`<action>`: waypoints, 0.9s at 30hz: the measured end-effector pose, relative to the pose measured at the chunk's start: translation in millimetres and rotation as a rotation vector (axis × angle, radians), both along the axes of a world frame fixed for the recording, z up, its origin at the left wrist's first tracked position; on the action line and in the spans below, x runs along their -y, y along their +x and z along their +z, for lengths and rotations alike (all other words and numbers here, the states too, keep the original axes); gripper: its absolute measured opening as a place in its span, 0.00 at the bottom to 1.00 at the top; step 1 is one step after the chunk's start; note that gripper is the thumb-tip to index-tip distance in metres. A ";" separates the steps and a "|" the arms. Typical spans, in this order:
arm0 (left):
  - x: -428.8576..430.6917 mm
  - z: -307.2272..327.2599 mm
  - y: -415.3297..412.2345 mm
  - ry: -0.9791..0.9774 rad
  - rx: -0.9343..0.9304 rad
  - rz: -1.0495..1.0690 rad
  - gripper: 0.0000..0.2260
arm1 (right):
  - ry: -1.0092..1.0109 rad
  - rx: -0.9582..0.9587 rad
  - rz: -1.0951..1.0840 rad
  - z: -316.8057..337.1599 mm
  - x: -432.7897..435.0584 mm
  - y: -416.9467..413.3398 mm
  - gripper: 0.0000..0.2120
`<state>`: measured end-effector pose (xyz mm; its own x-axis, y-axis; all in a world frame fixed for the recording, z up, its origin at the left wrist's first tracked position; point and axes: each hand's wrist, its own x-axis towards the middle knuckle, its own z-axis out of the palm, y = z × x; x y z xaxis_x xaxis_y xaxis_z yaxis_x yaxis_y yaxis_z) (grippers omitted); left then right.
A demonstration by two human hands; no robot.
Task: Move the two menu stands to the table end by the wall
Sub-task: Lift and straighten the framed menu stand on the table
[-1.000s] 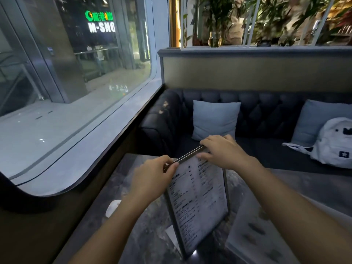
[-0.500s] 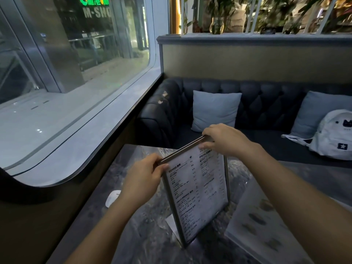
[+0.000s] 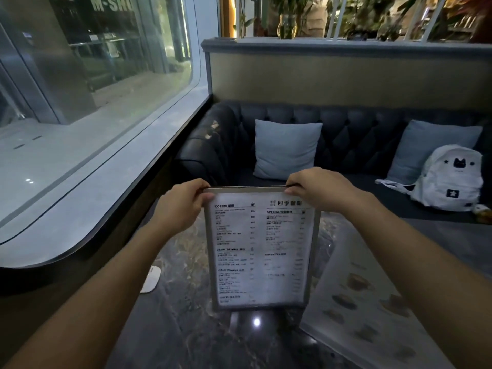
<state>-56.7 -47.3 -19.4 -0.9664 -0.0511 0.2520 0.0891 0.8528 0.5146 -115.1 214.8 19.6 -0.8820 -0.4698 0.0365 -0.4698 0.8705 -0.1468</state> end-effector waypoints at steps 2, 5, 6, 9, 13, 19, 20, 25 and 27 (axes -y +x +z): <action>4.1 1.1 -6.5 0.001 0.010 -0.026 0.05 | 0.008 -0.011 -0.003 1.5 0.2 0.0 0.11; 9.2 2.1 -13.6 0.002 0.025 -0.071 0.05 | 0.017 -0.012 -0.004 2.9 0.9 0.7 0.11; 10.3 2.3 -15.6 0.012 0.031 -0.087 0.05 | 0.014 -0.005 -0.005 3.4 0.9 1.2 0.11; 12.1 2.9 -22.1 0.045 0.044 -0.115 0.03 | -0.008 0.029 -0.010 5.6 0.3 3.0 0.11; 11.0 3.2 -26.6 0.120 0.054 -0.157 0.02 | -0.029 0.049 -0.017 8.5 -2.0 6.2 0.11; 16.2 0.7 -22.3 0.172 0.081 -0.176 0.02 | -0.006 0.048 -0.019 7.7 -4.3 8.3 0.10; 17.2 -0.1 -21.2 0.175 0.080 -0.173 0.02 | -0.011 0.055 -0.020 8.2 -4.9 8.5 0.11; 9.1 0.0 -10.9 0.202 -0.064 -0.115 0.12 | -0.049 0.084 -0.029 10.4 -8.4 12.5 0.13; -1.4 4.1 -3.9 0.148 -0.176 -0.110 0.13 | -0.054 0.065 -0.030 11.2 -11.5 15.3 0.13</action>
